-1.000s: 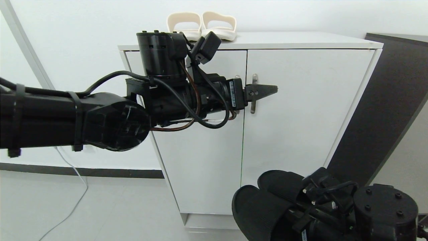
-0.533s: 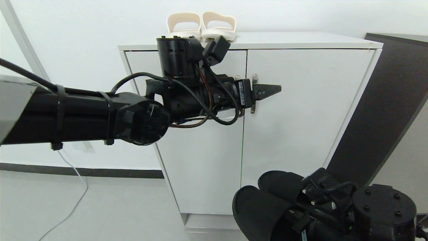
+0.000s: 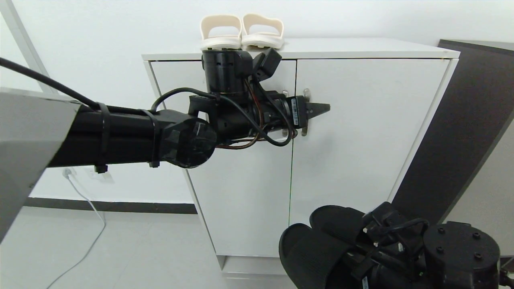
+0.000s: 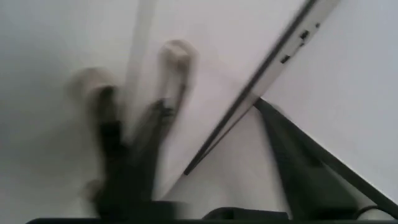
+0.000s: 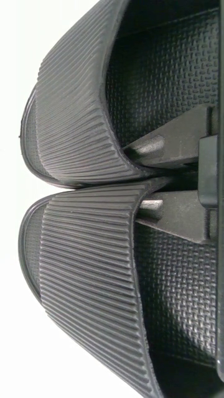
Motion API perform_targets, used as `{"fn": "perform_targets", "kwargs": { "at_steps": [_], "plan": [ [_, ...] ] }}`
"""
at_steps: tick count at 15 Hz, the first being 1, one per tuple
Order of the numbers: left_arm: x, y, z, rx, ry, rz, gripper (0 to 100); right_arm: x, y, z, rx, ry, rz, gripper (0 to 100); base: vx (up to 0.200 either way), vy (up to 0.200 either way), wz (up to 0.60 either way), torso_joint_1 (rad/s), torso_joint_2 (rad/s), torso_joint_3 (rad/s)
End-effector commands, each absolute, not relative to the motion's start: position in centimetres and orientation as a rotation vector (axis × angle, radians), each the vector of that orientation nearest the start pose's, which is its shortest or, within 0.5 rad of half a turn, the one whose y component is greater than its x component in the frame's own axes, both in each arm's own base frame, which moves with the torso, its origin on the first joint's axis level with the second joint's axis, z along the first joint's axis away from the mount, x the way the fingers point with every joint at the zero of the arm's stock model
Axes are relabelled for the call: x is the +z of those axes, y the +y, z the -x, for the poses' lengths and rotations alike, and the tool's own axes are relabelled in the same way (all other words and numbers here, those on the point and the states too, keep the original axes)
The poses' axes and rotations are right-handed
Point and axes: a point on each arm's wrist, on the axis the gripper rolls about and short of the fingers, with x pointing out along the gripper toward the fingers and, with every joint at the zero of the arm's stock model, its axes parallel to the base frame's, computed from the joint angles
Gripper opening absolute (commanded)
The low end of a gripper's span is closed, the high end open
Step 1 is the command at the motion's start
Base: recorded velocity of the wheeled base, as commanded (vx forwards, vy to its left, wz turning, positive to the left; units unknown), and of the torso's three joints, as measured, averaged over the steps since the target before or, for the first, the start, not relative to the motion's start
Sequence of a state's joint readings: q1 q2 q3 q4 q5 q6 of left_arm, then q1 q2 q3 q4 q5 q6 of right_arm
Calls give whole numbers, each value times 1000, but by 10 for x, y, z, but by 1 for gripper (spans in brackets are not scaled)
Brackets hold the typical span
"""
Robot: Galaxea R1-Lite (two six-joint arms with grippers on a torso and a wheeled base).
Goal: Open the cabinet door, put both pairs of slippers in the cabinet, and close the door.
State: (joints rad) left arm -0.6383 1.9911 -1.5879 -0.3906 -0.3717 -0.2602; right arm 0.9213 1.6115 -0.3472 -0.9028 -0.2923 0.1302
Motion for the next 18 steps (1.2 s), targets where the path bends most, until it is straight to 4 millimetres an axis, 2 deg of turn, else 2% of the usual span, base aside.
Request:
{"fn": "perform_targets", "kwargs": {
  "at_steps": [1,4,7,10,11,13,15,17,18],
  "plan": [
    [275,-252,-323,-1011,147,236,0,118,180,-145,608,350,88,0,0,0,0,0,0,0],
    [276,-244,-306,-1017,167,233,0,119,178,-140,661,356,81,0,0,0,0,0,0,0],
    [284,-233,-278,-1045,167,230,0,121,170,-126,796,368,67,0,0,0,0,0,0,0],
    [288,-223,-255,-1062,169,226,0,121,167,-123,824,360,92,0,0,0,0,0,0,0],
    [291,-216,-238,-1079,169,225,0,121,167,-120,840,357,94,0,0,0,0,0,0,0],
    [294,-206,-226,-1080,165,226,0,122,169,-117,857,353,94,0,0,0,0,0,0,0],
    [294,-197,-230,-1046,161,232,0,120,170,-112,880,360,101,0,0,0,0,0,0,0],
    [292,-194,-245,-1012,149,239,0,119,170,-111,882,364,106,0,0,0,0,0,0,0],
    [289,-197,-259,-994,131,246,0,119,170,-112,881,366,107,0,0,0,0,0,0,0]
  ]
}}
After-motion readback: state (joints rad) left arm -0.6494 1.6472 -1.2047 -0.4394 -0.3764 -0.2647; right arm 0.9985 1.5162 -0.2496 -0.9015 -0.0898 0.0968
